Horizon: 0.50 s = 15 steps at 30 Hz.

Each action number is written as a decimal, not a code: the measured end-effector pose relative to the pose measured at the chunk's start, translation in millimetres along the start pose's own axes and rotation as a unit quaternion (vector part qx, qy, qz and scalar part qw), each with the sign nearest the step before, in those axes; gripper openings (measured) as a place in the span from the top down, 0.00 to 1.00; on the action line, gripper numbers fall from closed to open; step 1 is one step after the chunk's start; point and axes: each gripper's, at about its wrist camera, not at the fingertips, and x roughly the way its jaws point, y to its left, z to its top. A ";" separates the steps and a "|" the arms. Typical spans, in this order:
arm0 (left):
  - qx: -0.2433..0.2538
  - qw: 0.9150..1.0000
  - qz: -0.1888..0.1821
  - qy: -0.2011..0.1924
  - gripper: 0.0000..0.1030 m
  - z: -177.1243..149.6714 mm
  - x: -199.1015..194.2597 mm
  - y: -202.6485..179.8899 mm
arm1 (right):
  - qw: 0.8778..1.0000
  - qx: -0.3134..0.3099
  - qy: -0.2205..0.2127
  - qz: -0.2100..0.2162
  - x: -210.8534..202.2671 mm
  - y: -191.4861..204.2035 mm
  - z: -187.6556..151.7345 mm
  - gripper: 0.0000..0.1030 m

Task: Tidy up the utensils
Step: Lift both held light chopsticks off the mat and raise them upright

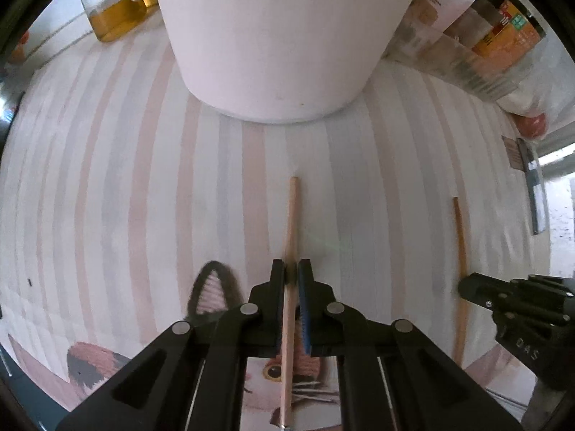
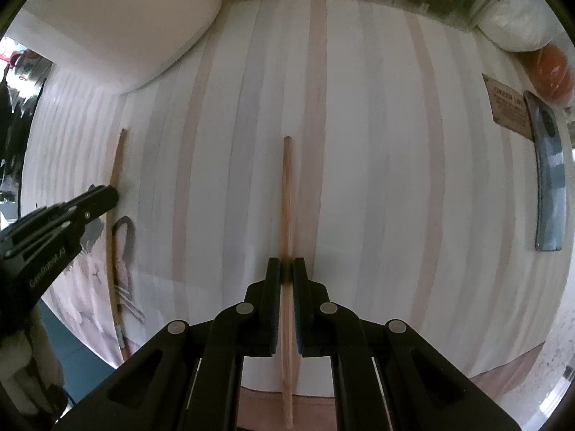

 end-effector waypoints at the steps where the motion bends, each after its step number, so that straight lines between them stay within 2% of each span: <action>1: -0.001 1.000 -0.005 0.006 0.93 0.2 -1.6 0.9 | 1.000 0.007 0.007 0.006 0.7 -1.8 2.2 0.93; 2: -0.001 1.000 -0.012 0.014 0.92 -2.0 -2.2 3.4 | 1.000 0.012 0.014 0.008 2.3 -2.4 3.2 0.93; 5: -0.002 0.999 -0.025 0.026 0.79 -11.8 -5.7 13.9 | 0.999 0.017 0.027 0.009 7.1 -0.8 -0.6 0.90; 7: 0.006 0.999 -0.020 0.029 0.66 -17.9 -4.3 12.4 | 0.999 0.013 0.029 0.009 10.5 2.3 -1.9 0.86; 10: 0.019 1.000 -0.013 0.012 0.65 -19.5 -5.7 9.0 | 1.000 0.017 0.025 0.008 12.6 5.4 -1.3 0.85; 15: 0.021 1.000 0.001 0.009 0.64 -17.6 -7.0 0.6 | 1.000 0.021 0.022 0.005 18.8 6.5 -5.9 0.85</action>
